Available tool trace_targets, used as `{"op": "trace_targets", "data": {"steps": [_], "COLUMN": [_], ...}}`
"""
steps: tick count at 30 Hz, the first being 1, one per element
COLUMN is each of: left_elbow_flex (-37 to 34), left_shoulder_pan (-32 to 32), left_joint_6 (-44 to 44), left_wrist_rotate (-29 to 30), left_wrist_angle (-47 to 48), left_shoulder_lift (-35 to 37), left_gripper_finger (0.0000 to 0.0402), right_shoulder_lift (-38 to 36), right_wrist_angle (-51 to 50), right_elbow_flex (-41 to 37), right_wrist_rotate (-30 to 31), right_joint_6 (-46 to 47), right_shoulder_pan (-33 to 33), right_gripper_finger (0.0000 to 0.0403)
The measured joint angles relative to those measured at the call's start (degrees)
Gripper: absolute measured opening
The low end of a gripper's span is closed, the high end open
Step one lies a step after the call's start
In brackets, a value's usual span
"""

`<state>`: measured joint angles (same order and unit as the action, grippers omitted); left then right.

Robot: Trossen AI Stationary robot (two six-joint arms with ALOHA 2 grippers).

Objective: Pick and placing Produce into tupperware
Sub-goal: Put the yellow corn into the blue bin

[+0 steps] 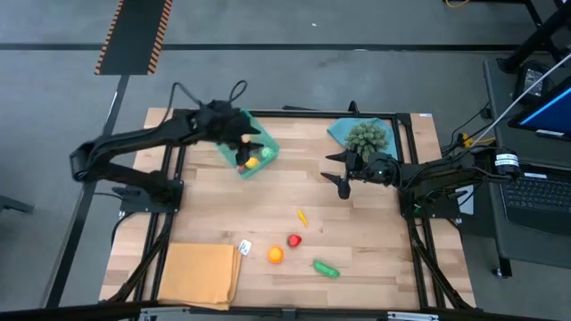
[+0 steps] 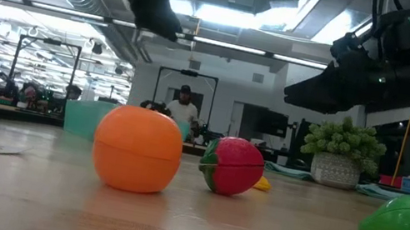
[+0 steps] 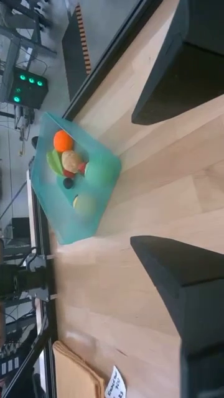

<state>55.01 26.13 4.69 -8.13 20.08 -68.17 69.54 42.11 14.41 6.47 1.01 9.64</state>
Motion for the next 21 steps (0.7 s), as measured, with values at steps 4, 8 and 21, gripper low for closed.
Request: {"op": "trace_targets", "data": {"steps": [4, 8, 21], "left_elbow_flex": [-6.71, -14.62, -33.58], "left_shoulder_pan": [-3.32, -6.4, -17.82], "left_joint_6": [-0.34, -3.17, -6.01], "left_wrist_rotate": [1.05, 5.88, 6.37], "left_wrist_angle": [-3.96, -8.84, -29.3], "left_shoulder_lift": [8.2, 15.82, 25.88], "left_gripper_finger": [0.0221, 0.0223, 0.0223], "right_shoulder_lift": [0.02, 0.02, 0.07], "right_wrist_angle": [-0.02, -0.04, -8.66], "right_elbow_flex": [0.0, 0.0, 3.04], "right_wrist_rotate": [0.01, -0.19, -1.63], "right_joint_6": [-0.85, -0.7, 0.03], "right_shoulder_pan": [-0.01, -0.13, -8.12], "right_gripper_finger": [0.0308, 0.0308, 0.0308]}}
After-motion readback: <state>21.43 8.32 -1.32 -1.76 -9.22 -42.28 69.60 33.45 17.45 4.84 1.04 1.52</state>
